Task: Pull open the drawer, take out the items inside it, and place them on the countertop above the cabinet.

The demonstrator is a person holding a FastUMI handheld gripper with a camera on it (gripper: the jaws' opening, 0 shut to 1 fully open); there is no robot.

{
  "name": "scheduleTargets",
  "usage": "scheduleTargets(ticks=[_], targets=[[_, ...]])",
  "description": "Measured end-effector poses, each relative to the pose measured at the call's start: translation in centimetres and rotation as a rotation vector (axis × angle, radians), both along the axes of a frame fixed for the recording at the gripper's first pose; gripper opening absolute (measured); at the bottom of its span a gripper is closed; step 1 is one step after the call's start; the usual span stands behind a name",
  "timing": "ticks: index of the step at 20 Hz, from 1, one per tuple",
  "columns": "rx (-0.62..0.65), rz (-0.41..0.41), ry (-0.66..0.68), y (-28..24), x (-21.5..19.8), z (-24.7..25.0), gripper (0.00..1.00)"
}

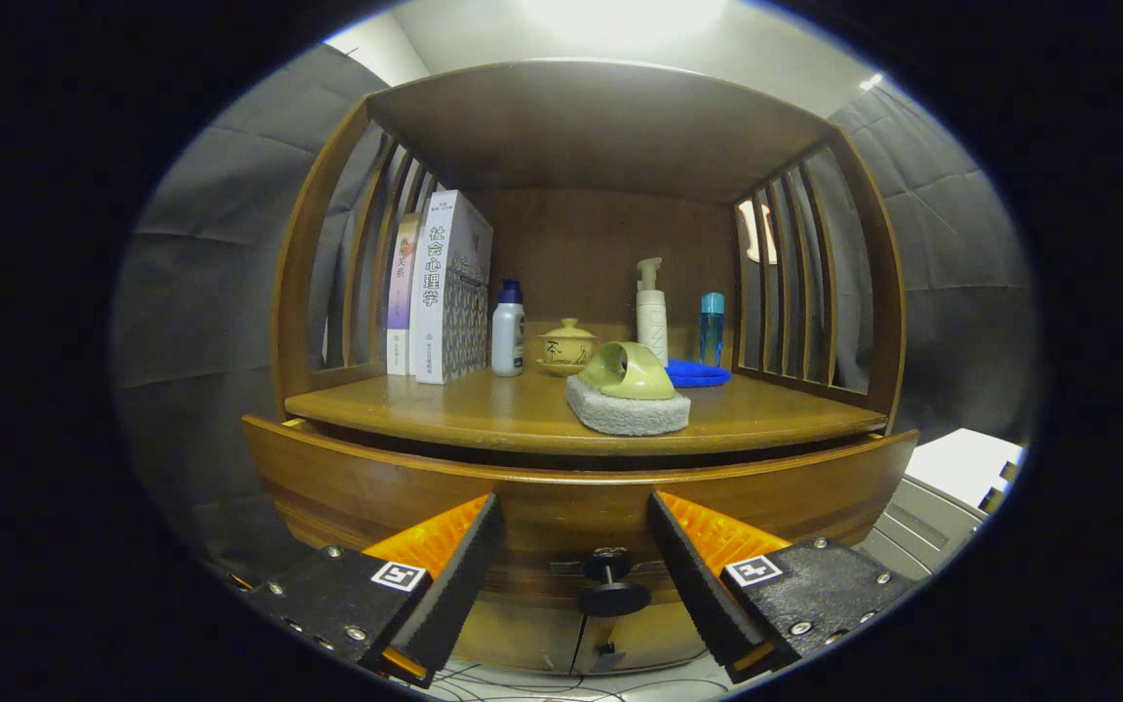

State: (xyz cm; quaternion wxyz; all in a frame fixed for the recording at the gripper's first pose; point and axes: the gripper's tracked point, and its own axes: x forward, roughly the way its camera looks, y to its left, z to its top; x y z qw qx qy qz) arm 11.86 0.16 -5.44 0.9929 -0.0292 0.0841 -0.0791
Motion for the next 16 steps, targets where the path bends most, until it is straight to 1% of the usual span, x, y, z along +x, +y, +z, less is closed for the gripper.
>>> scheduleTargets(ticks=[6,9,12,14,16], targets=[[-0.016,-0.001,0.004,-0.9,2.2,-0.4,0.96],[-0.008,-0.012,-0.001,-0.8,2.2,-0.5,0.95],[-0.01,0.003,0.0,-0.6,2.1,-0.3,0.94],[-0.01,0.007,-0.009,-0.7,1.9,1.0,0.95],[-0.02,0.001,-0.027,-0.7,1.4,3.3,0.95]])
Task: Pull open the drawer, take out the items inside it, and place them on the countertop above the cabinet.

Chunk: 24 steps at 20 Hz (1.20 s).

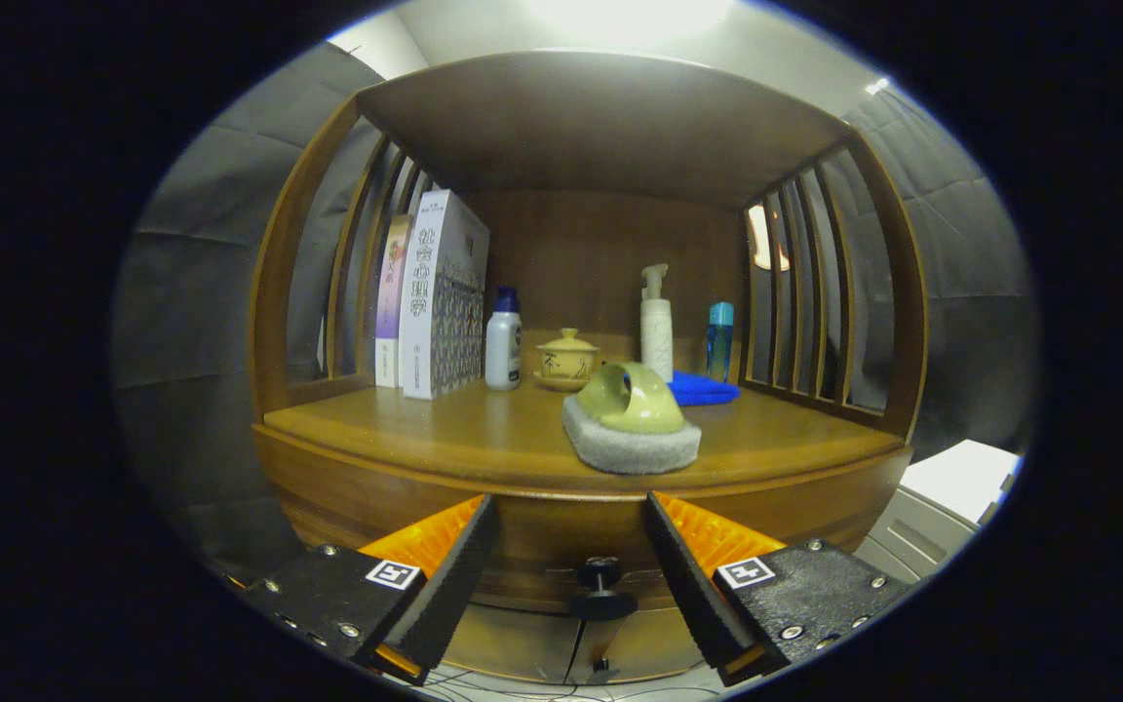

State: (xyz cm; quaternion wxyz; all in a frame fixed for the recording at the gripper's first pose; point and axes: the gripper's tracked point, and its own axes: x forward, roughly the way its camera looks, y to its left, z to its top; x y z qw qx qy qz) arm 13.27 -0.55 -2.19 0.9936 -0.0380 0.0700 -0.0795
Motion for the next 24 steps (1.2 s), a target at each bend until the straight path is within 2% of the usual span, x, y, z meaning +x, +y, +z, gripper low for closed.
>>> scheduleTargets(ticks=[5,12,19,24], targets=[[0.024,0.002,-0.06,0.4,-3.9,6.1,0.95],[0.023,-0.037,-0.126,-0.2,-12.2,11.6,0.95],[-0.001,0.017,-0.133,2.4,-19.2,12.8,0.95],[-0.001,0.057,-0.153,4.0,-21.2,13.2,0.95]])
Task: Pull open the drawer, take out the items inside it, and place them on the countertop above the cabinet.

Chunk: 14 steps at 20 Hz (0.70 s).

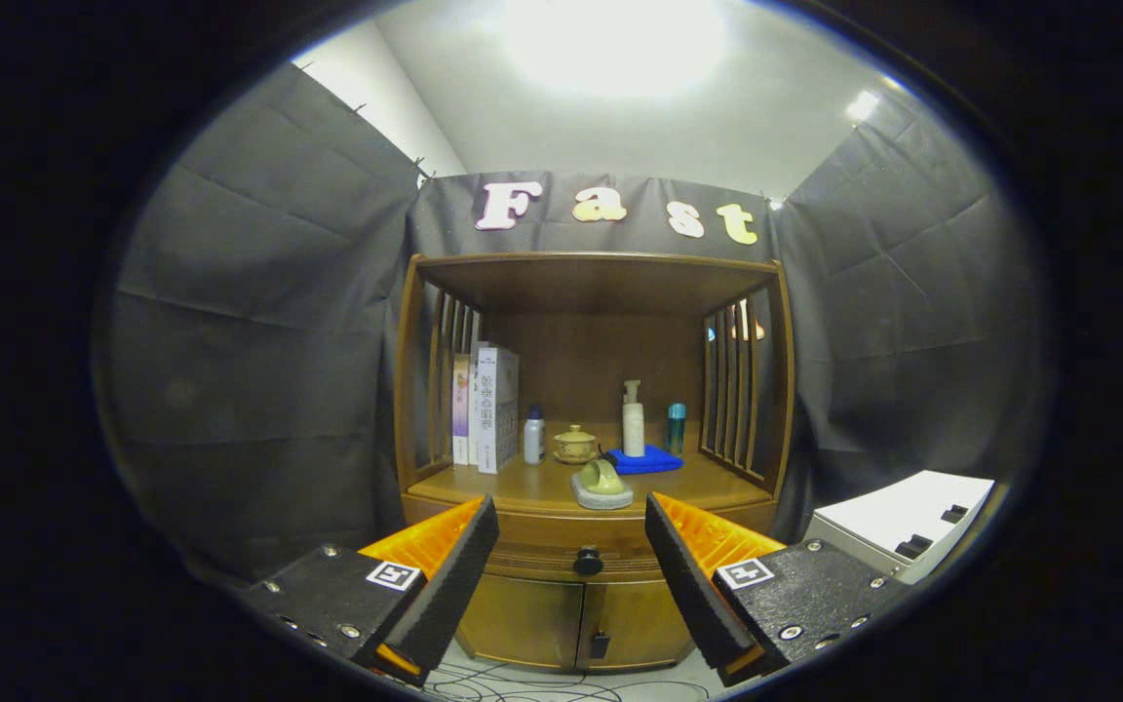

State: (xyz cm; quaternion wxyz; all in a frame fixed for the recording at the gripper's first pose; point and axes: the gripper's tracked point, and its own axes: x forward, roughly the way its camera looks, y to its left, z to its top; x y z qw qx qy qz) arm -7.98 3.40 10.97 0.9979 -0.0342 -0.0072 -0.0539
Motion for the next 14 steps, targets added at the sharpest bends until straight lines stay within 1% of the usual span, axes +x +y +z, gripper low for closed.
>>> scheduleTargets(ticks=[6,14], targets=[[-0.051,-0.017,-0.008,-0.43,-0.35,-0.01,0.94],[-0.048,-0.021,0.004,-0.61,-0.26,-0.69,0.95]])
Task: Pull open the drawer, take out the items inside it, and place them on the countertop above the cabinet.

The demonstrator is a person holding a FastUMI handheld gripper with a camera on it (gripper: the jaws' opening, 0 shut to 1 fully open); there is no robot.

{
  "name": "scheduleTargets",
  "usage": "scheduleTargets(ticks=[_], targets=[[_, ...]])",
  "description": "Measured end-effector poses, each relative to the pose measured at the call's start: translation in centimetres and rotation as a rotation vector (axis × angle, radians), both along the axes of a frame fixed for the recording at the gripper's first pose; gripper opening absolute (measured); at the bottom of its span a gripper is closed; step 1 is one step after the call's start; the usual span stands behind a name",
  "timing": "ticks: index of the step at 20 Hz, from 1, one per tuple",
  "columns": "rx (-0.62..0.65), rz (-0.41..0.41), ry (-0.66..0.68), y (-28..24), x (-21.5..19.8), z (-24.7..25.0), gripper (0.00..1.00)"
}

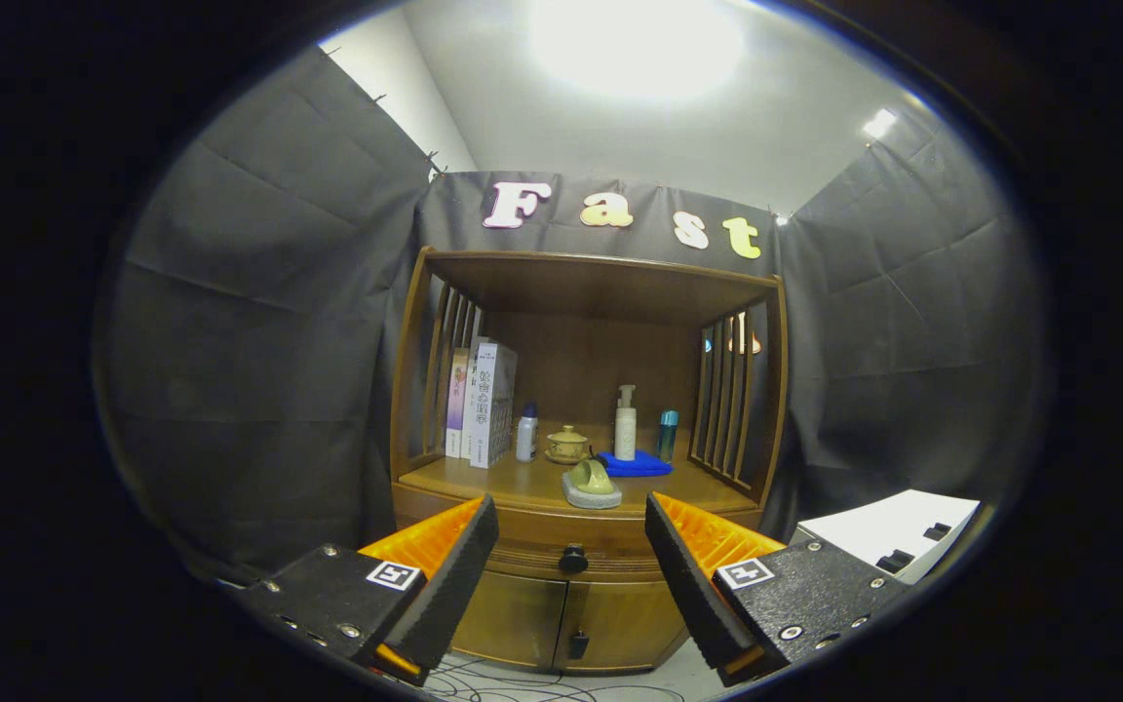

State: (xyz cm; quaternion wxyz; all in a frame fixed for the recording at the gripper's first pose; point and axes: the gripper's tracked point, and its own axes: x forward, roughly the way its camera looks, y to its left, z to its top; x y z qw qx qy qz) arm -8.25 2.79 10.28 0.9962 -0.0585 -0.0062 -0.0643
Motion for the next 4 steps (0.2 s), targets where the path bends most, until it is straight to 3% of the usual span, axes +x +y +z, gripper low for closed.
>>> scheduleTargets(ticks=[4], targets=[[0.007,0.002,0.002,-0.05,-0.06,-0.04,0.95]])
